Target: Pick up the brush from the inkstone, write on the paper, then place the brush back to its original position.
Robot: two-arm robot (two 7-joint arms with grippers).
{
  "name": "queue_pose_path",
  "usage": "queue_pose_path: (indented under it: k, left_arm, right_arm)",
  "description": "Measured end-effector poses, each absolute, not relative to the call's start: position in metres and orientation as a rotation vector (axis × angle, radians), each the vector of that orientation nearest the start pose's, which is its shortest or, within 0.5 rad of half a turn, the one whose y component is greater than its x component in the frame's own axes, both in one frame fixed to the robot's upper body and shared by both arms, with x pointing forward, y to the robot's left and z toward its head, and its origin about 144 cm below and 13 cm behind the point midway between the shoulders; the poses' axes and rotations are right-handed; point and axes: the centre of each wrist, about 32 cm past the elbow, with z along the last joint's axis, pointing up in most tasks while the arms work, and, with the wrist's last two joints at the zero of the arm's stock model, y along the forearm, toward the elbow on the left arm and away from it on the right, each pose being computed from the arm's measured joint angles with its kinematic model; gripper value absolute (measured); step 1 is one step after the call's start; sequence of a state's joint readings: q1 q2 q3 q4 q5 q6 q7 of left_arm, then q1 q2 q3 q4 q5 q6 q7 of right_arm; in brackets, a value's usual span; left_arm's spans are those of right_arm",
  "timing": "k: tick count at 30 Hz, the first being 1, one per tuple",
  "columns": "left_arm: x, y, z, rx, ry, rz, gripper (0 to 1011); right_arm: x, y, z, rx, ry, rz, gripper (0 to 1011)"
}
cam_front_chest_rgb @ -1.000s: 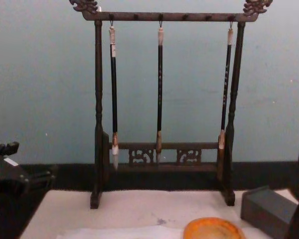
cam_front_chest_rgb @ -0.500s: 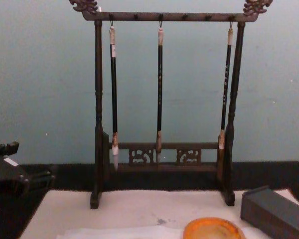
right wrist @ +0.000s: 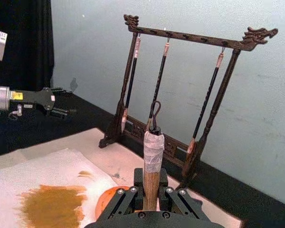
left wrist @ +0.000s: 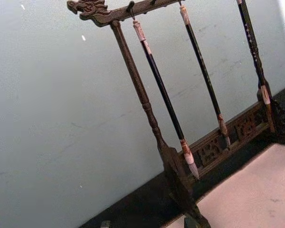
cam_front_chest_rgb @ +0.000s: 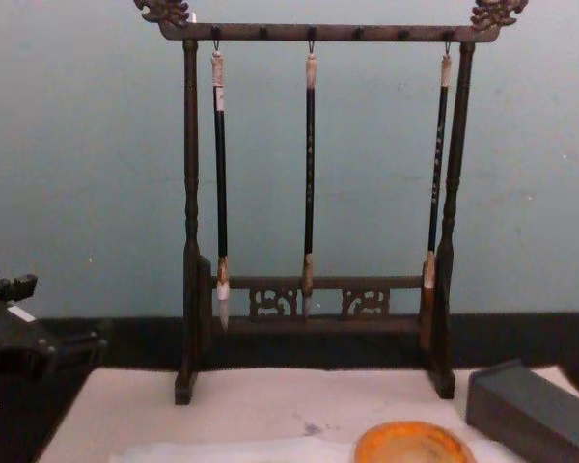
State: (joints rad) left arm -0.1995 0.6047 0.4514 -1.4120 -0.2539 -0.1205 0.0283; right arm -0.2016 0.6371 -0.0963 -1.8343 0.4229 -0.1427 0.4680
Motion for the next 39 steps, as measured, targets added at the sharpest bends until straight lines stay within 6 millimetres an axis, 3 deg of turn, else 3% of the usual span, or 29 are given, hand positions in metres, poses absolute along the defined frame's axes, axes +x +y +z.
queue_pose_path:
  k: [12, 20, 39]
  left_arm:
    - [0.489, 0.310, 1.140, 0.305, -0.285, 1.248, 1010]
    - [0.489, 0.310, 1.140, 0.305, -0.285, 1.248, 1009]
    - [0.489, 0.310, 1.140, 0.304, -0.285, 1.248, 1010]
  right_arm:
    - [0.407, -0.331, 1.198, -0.046, -0.232, -0.857, 176]
    - [0.419, -0.328, 1.201, 0.015, -0.246, -0.860, 176]
    - [0.490, -0.303, 1.188, 0.218, -0.047, -0.902, 176]
